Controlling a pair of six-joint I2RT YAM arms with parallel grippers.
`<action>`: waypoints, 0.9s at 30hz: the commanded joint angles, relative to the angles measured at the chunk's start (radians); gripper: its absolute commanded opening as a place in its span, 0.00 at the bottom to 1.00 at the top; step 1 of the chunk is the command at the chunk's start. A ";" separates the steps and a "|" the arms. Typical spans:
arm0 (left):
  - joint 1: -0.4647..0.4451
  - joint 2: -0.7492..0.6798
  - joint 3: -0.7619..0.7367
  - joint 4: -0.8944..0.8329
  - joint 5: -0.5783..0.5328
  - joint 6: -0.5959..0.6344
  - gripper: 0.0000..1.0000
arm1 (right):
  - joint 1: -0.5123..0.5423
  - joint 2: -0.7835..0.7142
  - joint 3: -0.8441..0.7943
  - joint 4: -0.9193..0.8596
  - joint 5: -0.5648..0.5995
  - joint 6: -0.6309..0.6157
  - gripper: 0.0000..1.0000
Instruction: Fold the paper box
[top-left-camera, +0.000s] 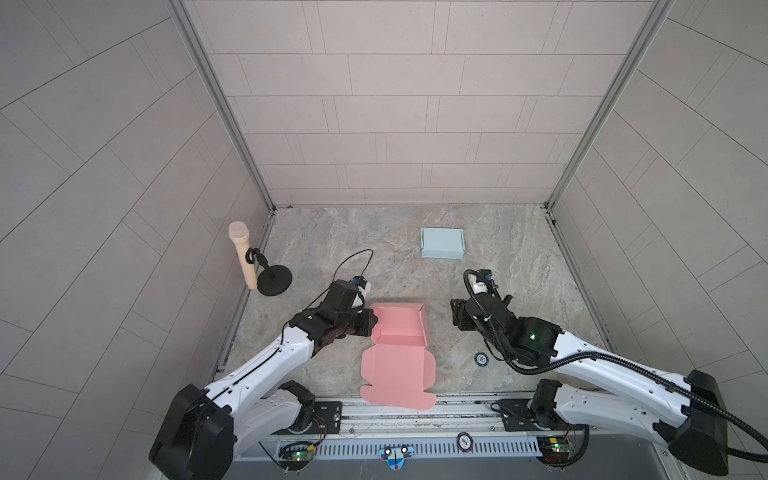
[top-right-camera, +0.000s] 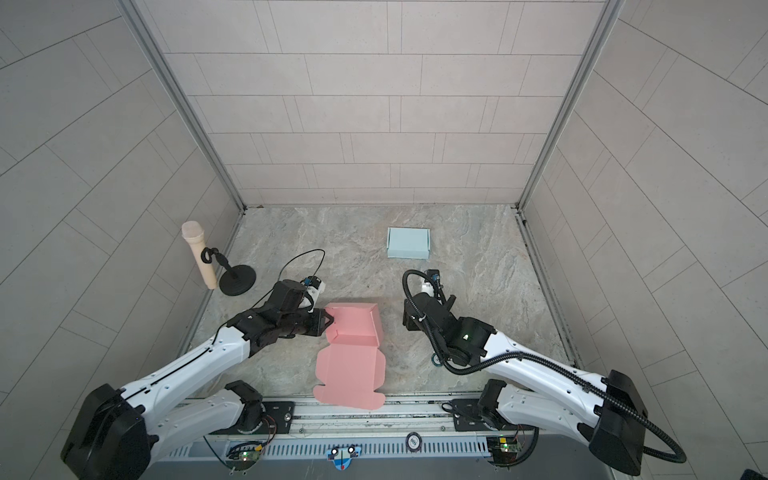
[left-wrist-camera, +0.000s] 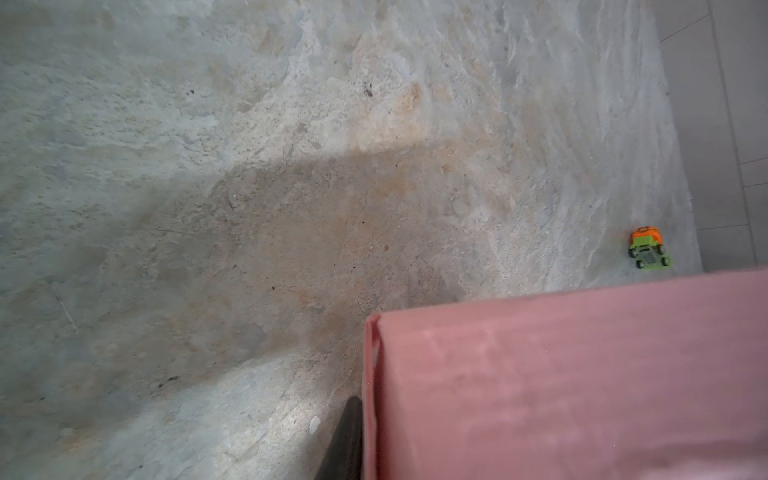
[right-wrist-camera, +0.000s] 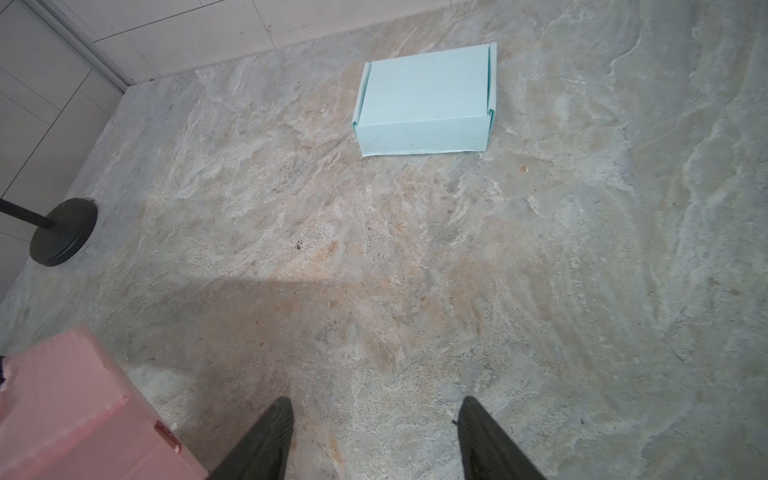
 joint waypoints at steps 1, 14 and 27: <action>-0.019 0.037 0.035 -0.073 -0.072 0.022 0.15 | -0.018 0.032 -0.015 0.104 -0.042 -0.011 0.66; -0.029 0.240 0.068 -0.076 -0.231 -0.031 0.20 | -0.065 0.233 0.047 0.220 -0.135 -0.087 0.65; -0.030 0.341 0.125 -0.050 -0.260 -0.045 0.29 | -0.103 0.315 0.082 0.217 -0.168 -0.149 0.65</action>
